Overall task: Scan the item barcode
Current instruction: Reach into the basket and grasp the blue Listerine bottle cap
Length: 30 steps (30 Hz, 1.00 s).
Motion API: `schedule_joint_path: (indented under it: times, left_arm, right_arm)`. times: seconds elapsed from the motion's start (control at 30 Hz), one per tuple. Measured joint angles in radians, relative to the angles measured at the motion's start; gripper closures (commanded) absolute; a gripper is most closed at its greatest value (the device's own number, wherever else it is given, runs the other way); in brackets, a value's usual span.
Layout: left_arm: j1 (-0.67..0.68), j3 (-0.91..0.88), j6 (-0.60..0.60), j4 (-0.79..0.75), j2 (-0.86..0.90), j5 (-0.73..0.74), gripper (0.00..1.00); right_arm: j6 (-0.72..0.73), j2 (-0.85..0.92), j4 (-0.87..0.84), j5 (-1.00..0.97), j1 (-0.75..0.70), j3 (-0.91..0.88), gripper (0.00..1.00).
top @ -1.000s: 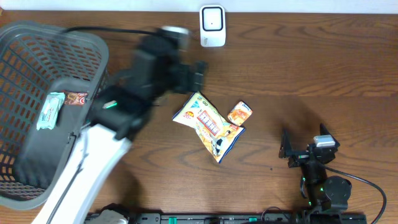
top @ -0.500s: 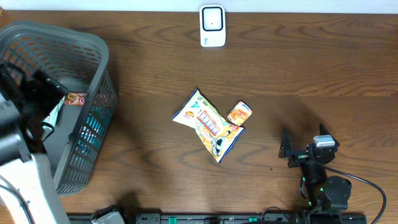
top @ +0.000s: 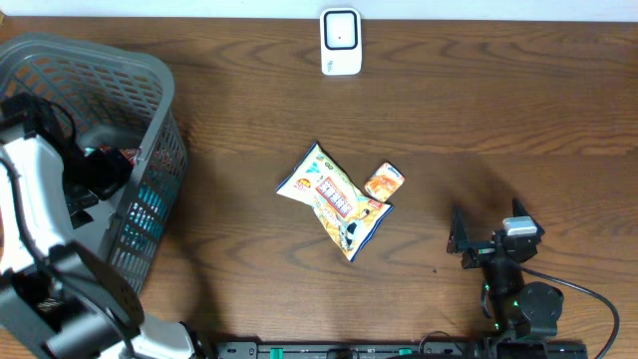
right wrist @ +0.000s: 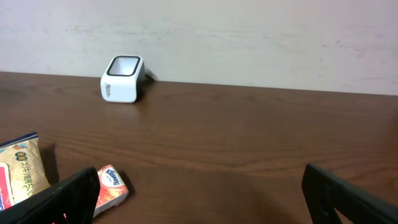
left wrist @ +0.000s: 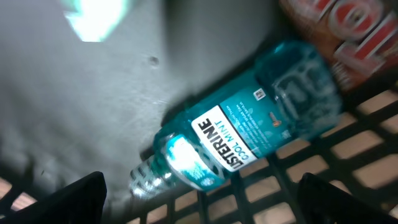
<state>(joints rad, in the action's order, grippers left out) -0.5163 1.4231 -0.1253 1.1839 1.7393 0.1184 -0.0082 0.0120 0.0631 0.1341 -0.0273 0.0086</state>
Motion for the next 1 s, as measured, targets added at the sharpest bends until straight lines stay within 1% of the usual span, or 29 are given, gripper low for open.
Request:
schedule_joint_path:
  times: [0.13, 0.3, 0.43, 0.57, 0.8, 1.0]
  left_arm:
    - [0.000, 0.000, 0.117, 0.025, 0.090, 0.015, 0.02]
    - [0.000, 0.000, 0.217, 0.024, 0.150, 0.019, 0.02]
    - [0.000, -0.002, 0.282, 0.010, 0.165, 0.019, 0.02]
    - [0.000, -0.007, 0.322, -0.032, 0.171, 0.022, 0.02]
    - [0.000, -0.026, 0.355, -0.092, 0.171, 0.053, 0.02]
    - [0.000, -0.096, 0.465, -0.118, 0.172, 0.113, 0.02]
  right_arm:
    - [0.000, 0.000, 0.000, 0.000, 0.000, 0.000, 0.01]
    - [0.000, 0.000, 0.000, 0.000, 0.000, 0.000, 0.01]
    - [0.000, 0.000, 0.000, 0.000, 0.000, 0.000, 0.01]
    - [0.000, 0.000, 0.000, 0.000, 0.000, 0.000, 0.01]
    - [0.000, 0.000, 0.000, 0.000, 0.000, 0.000, 0.01]
    - [0.000, 0.000, 0.000, 0.000, 0.000, 0.000, 0.01]
